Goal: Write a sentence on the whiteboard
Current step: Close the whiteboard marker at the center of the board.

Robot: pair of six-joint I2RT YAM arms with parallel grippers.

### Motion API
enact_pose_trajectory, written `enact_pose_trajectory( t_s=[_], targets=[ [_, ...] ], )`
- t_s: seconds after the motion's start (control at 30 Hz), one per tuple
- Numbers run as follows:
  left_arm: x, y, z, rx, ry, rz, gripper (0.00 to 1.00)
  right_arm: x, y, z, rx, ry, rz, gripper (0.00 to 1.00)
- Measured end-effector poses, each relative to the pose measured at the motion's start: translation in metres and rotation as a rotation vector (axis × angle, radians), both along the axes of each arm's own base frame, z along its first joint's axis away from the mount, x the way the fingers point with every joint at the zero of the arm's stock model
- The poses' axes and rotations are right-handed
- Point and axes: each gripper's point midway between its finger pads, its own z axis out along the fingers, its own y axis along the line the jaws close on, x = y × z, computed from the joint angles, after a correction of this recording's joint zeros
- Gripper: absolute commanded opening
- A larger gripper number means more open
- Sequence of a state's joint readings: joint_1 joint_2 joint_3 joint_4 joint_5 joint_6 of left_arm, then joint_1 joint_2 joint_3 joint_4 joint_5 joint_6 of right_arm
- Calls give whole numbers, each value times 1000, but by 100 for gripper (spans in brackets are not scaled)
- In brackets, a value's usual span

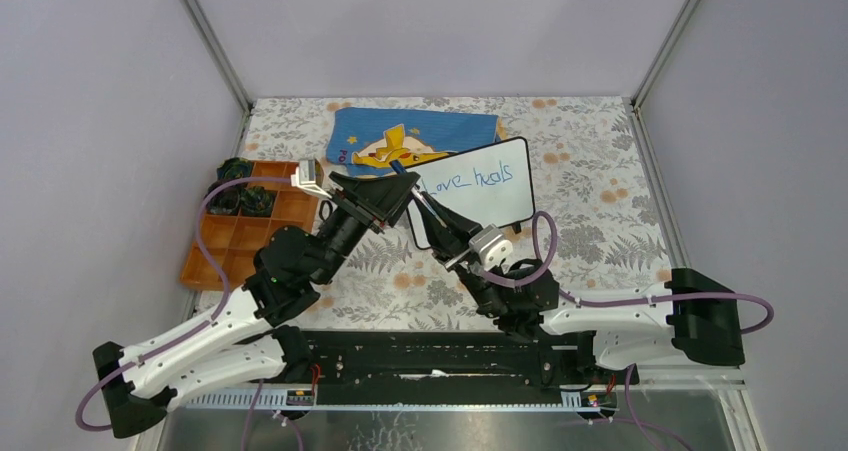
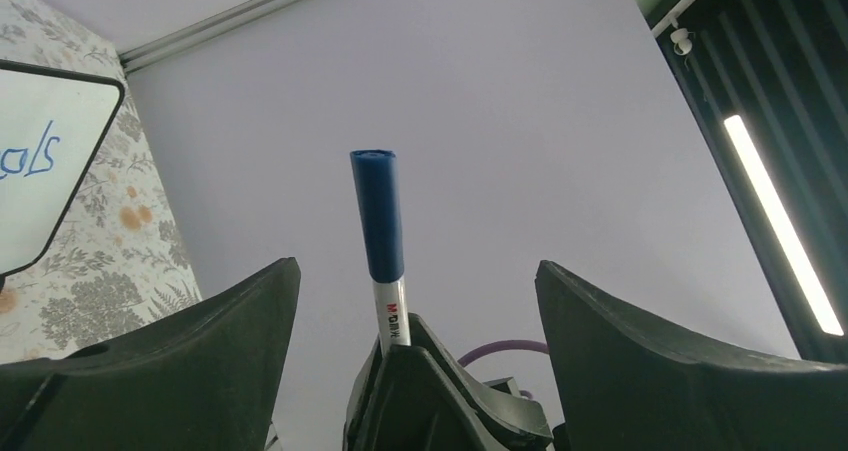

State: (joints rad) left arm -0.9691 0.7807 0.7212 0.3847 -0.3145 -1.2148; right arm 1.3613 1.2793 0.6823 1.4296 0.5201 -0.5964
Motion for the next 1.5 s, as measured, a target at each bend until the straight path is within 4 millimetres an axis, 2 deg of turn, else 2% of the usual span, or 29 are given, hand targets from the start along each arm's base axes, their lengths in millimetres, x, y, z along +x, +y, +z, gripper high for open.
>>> enact_pose_trajectory(
  t_s=[0.17, 0.53, 0.87, 0.97, 1.1, 1.17, 1.23, 1.5],
  targets=[
    [0, 3, -3, 22, 1, 14, 86, -3, -5, 1, 7, 10, 24, 0],
    [4, -5, -16, 85, 4, 11, 52, -6, -8, -4, 23, 40, 58, 0],
    [5, -7, -18, 93, 6, 9, 34, -6, -6, -8, 15, 48, 62, 0],
    [5, -7, -18, 96, 9, 10, 25, -7, -7, -9, 13, 50, 64, 0],
    [5, -7, -18, 97, 11, 10, 1, -7, -7, -13, 5, 57, 68, 0],
    [4, -6, -17, 98, 12, 9, 0, -7, -7, -15, -2, 61, 71, 0],
    [4, -7, -19, 103, 15, 8, 0, -8, -8, -16, -14, 65, 78, 5],
    [5, -6, -24, 122, 27, 10, 0, -12, -7, -22, -46, 90, 118, 42]
  ],
)
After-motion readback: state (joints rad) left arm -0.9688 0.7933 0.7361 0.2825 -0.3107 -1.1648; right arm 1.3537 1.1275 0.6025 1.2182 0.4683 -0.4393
